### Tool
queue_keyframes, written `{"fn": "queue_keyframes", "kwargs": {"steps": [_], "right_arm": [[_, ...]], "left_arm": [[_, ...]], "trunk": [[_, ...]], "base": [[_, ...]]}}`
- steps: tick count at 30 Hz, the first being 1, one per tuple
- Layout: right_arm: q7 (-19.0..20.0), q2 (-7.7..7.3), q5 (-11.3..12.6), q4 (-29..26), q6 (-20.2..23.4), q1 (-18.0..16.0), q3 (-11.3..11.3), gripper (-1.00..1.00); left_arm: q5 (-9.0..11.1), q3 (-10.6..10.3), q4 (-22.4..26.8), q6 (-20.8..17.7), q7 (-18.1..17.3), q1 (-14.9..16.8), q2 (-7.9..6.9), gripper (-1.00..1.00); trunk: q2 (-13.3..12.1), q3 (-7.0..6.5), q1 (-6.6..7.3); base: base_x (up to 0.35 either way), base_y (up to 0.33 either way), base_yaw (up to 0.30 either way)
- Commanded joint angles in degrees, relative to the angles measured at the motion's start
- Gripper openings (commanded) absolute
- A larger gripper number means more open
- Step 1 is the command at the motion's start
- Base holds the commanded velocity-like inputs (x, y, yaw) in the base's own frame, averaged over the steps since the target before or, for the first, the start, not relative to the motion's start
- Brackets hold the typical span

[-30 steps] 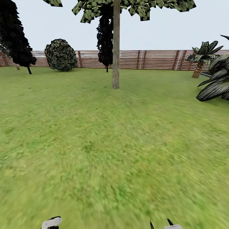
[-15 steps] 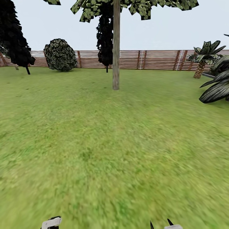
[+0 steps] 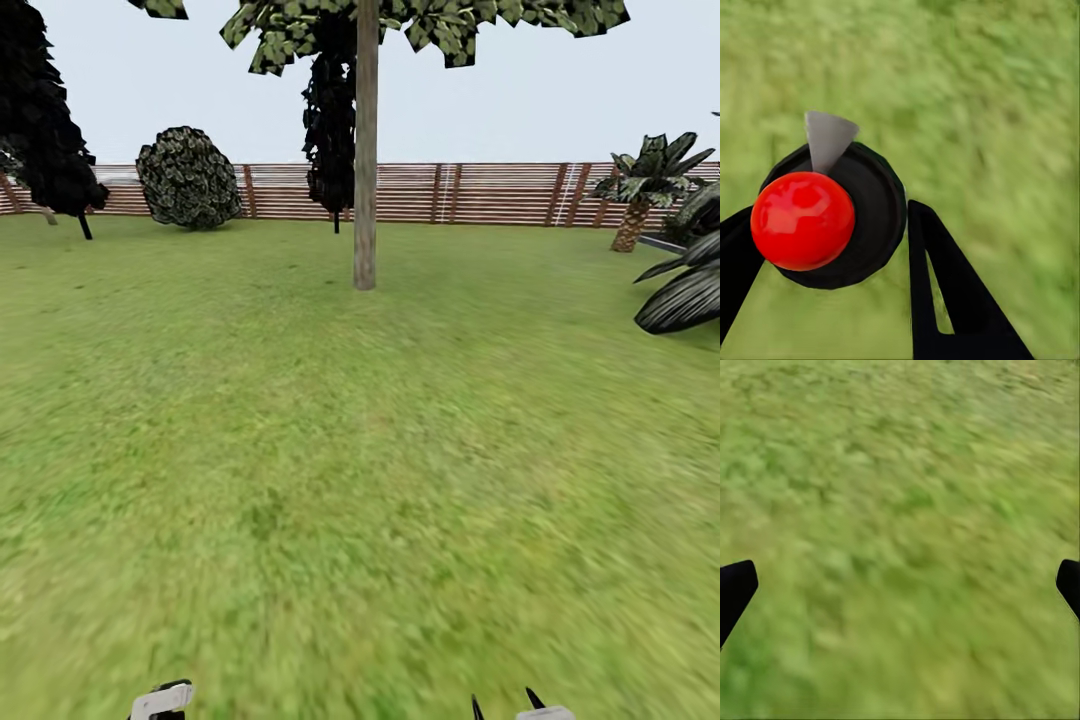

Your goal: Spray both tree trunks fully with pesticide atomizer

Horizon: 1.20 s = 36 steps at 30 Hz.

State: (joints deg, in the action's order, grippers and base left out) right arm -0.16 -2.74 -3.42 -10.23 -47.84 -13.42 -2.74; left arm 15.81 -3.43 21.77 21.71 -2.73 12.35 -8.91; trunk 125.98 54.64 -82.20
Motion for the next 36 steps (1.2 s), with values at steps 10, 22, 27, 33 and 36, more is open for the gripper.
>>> {"fn": "queue_keyframes", "kwargs": {"steps": [10,22,27,33,36], "right_arm": [[0.0,0.01,0.0,0.0,-0.1,0.0,-0.2,1.0],[0.0,0.0,0.1,0.0,-0.1,0.0,-0.2,1.0],[0.0,-0.03,0.0,0.0,-0.1,0.0,-0.2,1.0],[0.0,-0.03,0.0,0.0,-0.1,0.0,-0.2,1.0],[0.0,-0.03,0.1,0.0,-0.1,0.0,-0.2,1.0]], "left_arm": [[0.6,-0.4,-0.1,0.2,-0.2,0.0,-0.05,-1.0],[0.5,-0.4,-0.1,0.3,-0.2,0.0,-0.05,-1.0],[0.5,-0.4,-0.1,0.3,-0.2,0.0,-0.05,-1.0],[0.5,-0.4,-0.1,0.2,-0.2,0.0,-0.05,-1.0],[0.5,-0.4,-0.1,0.2,-0.2,0.0,-0.05,-1.0]], "trunk": [[0.0,0.05,-0.03],[0.0,0.05,-0.03],[0.0,0.05,-0.03],[0.0,0.05,-0.03],[0.0,0.05,-0.03]], "base": [[0.34,0.0,0.0],[0.34,0.0,0.0],[0.34,0.0,0.0],[0.34,0.0,0.0],[0.34,0.0,0.0]]}}
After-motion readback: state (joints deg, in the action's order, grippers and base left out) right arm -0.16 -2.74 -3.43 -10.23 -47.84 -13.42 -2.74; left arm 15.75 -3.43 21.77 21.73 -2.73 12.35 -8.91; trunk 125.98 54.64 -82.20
